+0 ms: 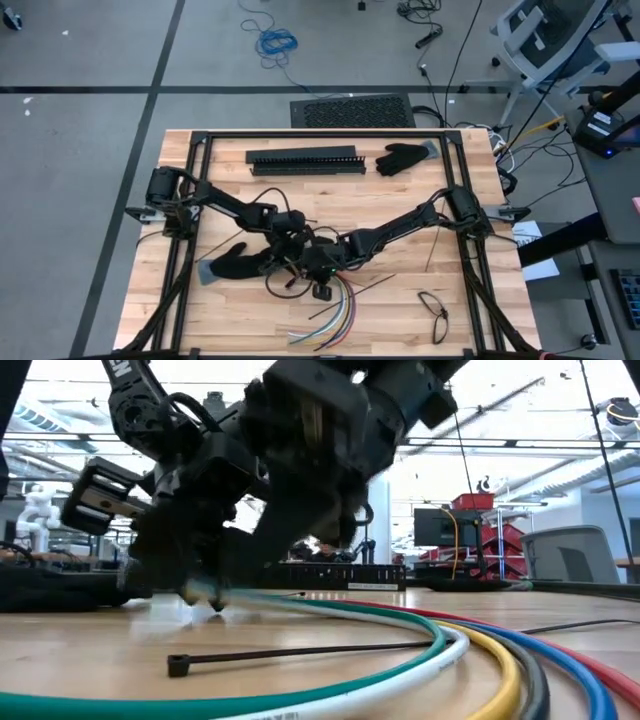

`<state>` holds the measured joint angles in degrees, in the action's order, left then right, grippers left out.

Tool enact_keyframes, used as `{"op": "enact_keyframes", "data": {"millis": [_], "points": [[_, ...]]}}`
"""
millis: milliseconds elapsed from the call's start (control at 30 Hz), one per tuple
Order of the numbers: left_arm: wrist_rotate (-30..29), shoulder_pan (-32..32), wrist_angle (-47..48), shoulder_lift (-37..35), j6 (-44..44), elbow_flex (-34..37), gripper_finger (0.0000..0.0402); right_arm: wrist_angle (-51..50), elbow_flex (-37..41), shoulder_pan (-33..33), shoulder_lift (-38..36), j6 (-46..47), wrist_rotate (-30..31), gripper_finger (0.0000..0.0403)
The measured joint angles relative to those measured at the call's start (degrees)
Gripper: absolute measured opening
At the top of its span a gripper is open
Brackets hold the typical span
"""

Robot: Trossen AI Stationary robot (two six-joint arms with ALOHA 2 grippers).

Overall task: Ziptie cables
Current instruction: Wrap the cable wires using a zip tie

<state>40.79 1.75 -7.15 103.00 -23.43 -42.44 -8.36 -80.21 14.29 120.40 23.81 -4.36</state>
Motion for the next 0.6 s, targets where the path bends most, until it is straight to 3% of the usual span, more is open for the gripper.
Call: {"op": "enact_keyframes", "data": {"millis": [300, 600], "points": [[-0.08, -1.57, -5.16, 0.00, -0.90, -0.07, 0.0088, 0.52, -0.21, -0.42, -0.96, -1.59, 0.24, 0.0000], [2.54, -1.51, -2.66, -1.23, 0.45, -1.27, 0.0088, -0.63, -0.17, -0.38, -0.96, -2.86, 0.00, 0.0000]]}}
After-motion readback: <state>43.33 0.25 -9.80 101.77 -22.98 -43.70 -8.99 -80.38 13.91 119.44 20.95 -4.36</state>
